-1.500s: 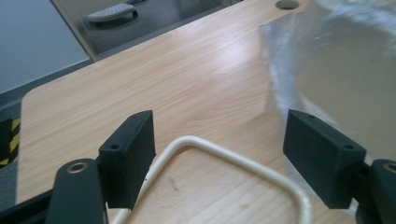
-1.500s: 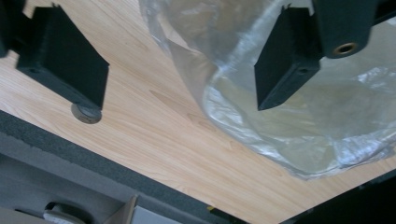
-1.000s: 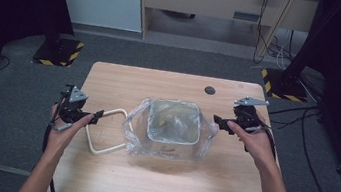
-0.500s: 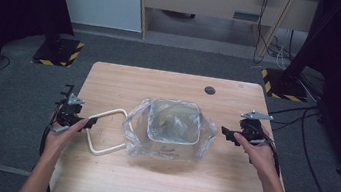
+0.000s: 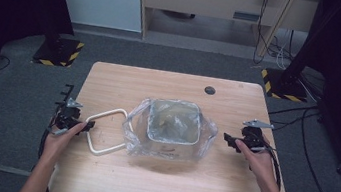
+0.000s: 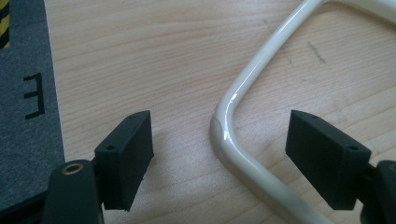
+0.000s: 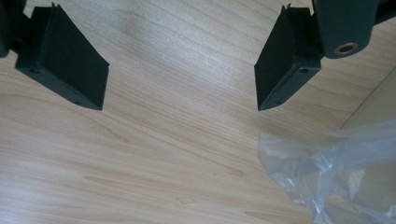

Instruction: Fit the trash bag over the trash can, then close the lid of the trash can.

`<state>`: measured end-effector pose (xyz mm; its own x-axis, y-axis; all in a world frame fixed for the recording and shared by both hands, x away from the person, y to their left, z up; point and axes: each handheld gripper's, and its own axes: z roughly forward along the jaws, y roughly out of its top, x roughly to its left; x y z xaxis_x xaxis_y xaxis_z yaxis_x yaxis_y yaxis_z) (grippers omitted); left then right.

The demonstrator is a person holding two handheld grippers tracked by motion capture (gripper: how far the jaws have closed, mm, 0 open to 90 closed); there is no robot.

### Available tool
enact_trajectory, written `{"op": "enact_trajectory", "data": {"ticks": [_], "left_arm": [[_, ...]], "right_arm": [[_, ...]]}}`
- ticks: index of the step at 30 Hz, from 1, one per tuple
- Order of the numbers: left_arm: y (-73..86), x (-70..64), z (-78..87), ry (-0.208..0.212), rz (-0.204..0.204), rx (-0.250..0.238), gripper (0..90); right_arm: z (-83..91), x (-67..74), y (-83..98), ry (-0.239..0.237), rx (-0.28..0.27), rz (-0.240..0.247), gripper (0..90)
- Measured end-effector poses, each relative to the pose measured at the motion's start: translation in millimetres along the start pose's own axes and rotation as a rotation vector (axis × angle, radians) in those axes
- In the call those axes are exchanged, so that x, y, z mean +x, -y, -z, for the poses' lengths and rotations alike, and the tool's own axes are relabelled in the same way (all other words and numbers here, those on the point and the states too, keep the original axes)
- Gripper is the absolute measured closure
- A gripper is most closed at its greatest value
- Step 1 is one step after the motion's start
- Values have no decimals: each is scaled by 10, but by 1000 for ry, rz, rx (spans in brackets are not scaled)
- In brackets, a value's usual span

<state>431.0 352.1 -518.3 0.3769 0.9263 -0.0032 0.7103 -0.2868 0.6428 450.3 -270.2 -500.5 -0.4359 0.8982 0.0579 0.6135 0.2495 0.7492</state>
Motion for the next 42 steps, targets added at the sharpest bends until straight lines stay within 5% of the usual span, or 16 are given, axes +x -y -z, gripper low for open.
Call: {"op": "enact_trajectory", "data": {"ticks": [5, 17, 25, 30, 42], "left_arm": [[27, -17, -31, 5, -10, 4, 241], [134, -21, -41, 1, -18, -85, 250], [149, -100, 4, 4, -29, -102, 601], [157, -164, -1, -27, -43, -116, 745], [144, -224, 23, -79, -45, -132, 763]], "right_arm": [[-9, -11, 50, 5, -6, -5, 176], [-29, 4, 86, 6, 4, -17, 173], [-42, -7, 131, 16, 19, -19, 170], [-48, -1, 154, 19, 28, -19, 170], [-53, 14, 144, 20, 22, -6, 171]]}}
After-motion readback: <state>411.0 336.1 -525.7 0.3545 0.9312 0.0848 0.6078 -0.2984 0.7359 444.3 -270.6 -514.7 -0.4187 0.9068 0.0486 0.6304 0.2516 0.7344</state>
